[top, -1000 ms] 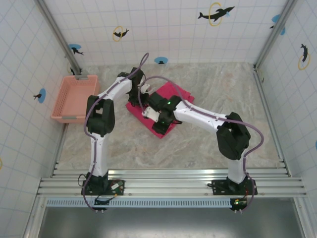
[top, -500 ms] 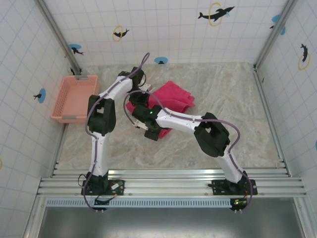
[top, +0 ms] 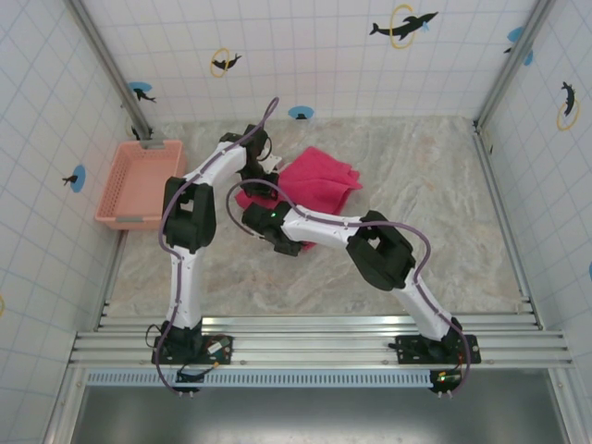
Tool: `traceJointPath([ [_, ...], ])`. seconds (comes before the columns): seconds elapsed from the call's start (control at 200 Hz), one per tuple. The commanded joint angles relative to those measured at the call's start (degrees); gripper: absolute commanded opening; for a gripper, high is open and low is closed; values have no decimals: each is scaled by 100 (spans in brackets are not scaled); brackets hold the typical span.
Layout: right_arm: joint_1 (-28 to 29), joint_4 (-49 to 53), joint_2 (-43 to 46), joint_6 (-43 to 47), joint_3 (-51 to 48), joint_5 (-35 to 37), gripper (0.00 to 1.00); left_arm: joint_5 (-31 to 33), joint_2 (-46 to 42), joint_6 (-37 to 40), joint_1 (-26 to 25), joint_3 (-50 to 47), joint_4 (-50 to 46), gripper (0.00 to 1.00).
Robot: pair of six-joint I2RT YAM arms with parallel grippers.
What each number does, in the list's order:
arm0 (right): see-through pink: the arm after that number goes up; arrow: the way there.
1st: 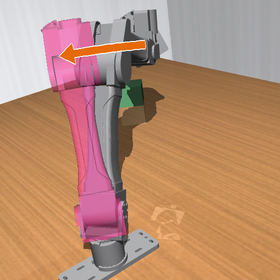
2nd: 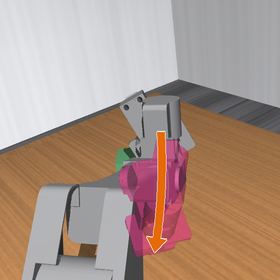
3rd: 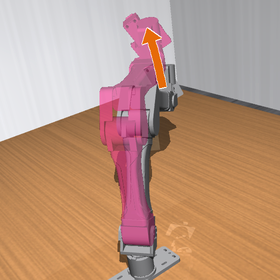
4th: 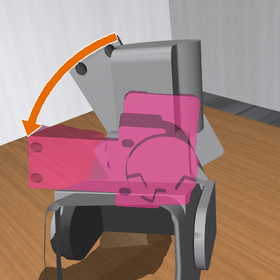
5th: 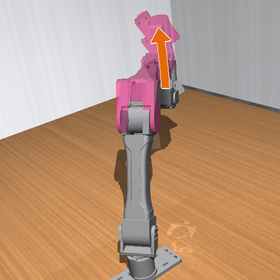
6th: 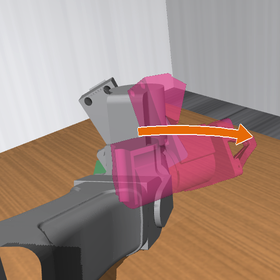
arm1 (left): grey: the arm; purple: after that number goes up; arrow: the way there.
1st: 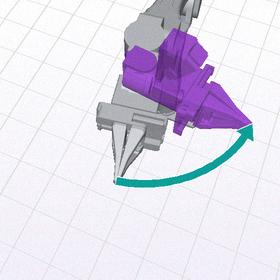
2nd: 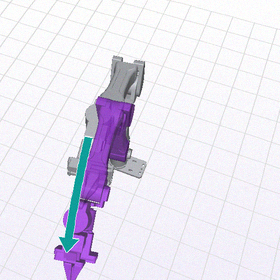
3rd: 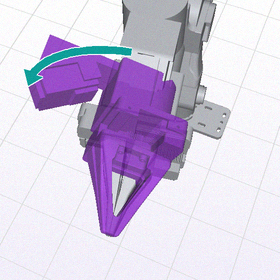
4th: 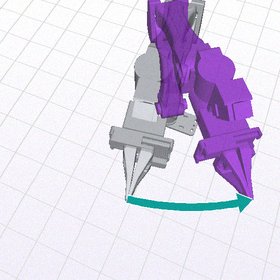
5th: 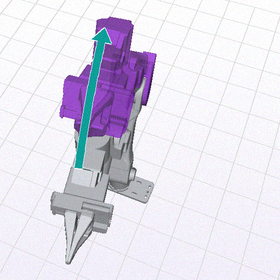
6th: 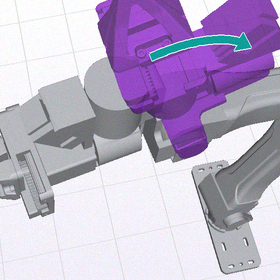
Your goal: Roll up the long pants
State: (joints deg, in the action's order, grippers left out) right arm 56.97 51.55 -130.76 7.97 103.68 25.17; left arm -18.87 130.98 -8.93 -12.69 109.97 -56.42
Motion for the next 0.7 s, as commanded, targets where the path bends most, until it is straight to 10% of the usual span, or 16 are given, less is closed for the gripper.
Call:
traceJointPath([
  [0.0, -362, 56, -360, 122, -4, -750, 19, 105, 467, 94, 42, -314, -252, 33],
  [0.305, -865, 1186, -123, 364, 535, -5172, 8, 7, 63, -566, 315, 118, -352, 47],
  [0.696, -2161, -76, 973, -1346, -617, -8127, 10, 1055, -487, -881, 337, 988, -525, 57],
])
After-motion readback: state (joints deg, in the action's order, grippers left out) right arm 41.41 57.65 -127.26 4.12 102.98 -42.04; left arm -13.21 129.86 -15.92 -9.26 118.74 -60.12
